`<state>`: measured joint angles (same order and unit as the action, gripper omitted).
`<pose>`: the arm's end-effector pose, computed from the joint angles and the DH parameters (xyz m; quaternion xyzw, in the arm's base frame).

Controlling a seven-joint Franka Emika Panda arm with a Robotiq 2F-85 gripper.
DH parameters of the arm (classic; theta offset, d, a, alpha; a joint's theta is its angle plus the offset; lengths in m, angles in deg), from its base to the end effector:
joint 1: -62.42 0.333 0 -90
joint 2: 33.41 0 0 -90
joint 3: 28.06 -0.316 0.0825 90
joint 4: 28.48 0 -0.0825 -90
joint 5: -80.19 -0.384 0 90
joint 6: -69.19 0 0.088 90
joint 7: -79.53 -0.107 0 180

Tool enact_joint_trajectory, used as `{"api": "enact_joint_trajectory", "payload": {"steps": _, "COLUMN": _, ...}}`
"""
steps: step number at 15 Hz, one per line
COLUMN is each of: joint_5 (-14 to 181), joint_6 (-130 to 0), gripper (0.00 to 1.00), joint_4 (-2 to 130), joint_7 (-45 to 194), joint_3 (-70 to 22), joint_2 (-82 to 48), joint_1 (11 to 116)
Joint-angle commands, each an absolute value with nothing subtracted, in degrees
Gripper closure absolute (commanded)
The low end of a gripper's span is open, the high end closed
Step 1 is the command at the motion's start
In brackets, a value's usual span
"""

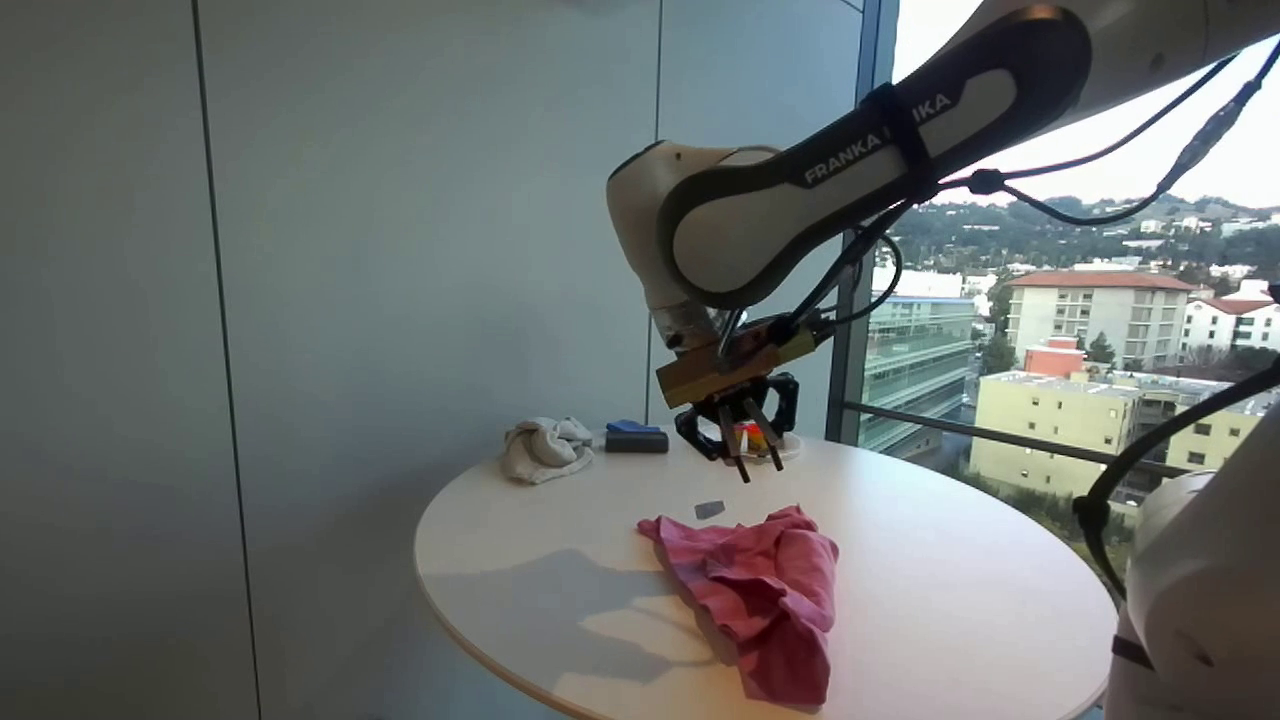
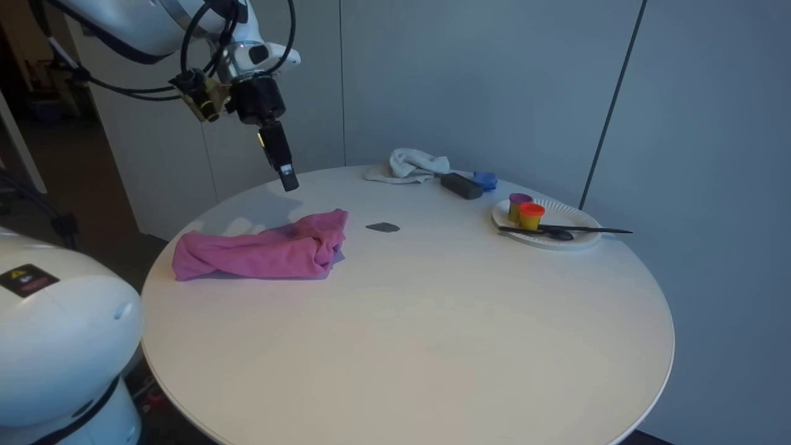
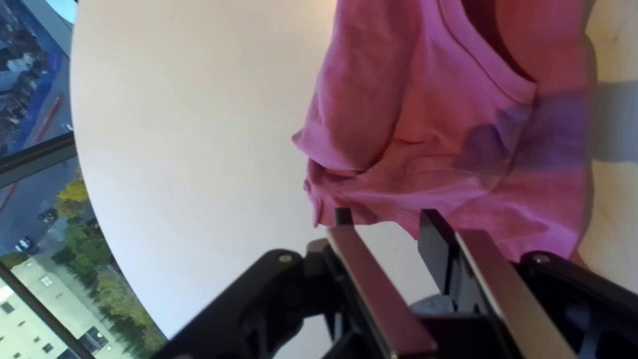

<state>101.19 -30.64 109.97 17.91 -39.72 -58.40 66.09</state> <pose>0.3834 0.0749 0.4571 0.9052 -0.3449 0.0360 0.2457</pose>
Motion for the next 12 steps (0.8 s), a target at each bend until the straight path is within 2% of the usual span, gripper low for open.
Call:
{"api": "enact_joint_trajectory", "payload": {"steps": 1, "joint_5": 99.17, "joint_6": -43.04, "gripper": 0.3, "joint_4": 110.5, "joint_7": 21.05, "joint_3": -38.39, "joint_2": -57.21, "joint_1": 66.65}}
{"api": "enact_joint_trajectory", "payload": {"steps": 2, "joint_5": 98.59, "joint_6": -47.2, "gripper": 0.2, "joint_4": 111.16, "joint_7": 22.18, "joint_3": -38.1, "joint_2": -56.61, "joint_1": 66.59}}
{"api": "enact_joint_trajectory", "payload": {"steps": 5, "joint_5": 93.07, "joint_6": -58.47, "gripper": 0.01, "joint_4": 113.61, "joint_7": 26.82, "joint_3": -36.54, "joint_2": -54.7, "joint_1": 66.8}}
{"api": "enact_joint_trajectory", "payload": {"steps": 8, "joint_5": 82.04, "joint_6": -63.09, "gripper": 0.0, "joint_4": 116.03, "joint_7": 35.36, "joint_3": -34.7, "joint_2": -53.19, "joint_1": 68.2}}
{"api": "enact_joint_trajectory", "payload": {"steps": 12, "joint_5": 79.11, "joint_6": -51.4, "gripper": 0.0, "joint_4": 116.52, "joint_7": 31.93, "joint_3": -37.92, "joint_2": -55.55, "joint_1": 66.15}}
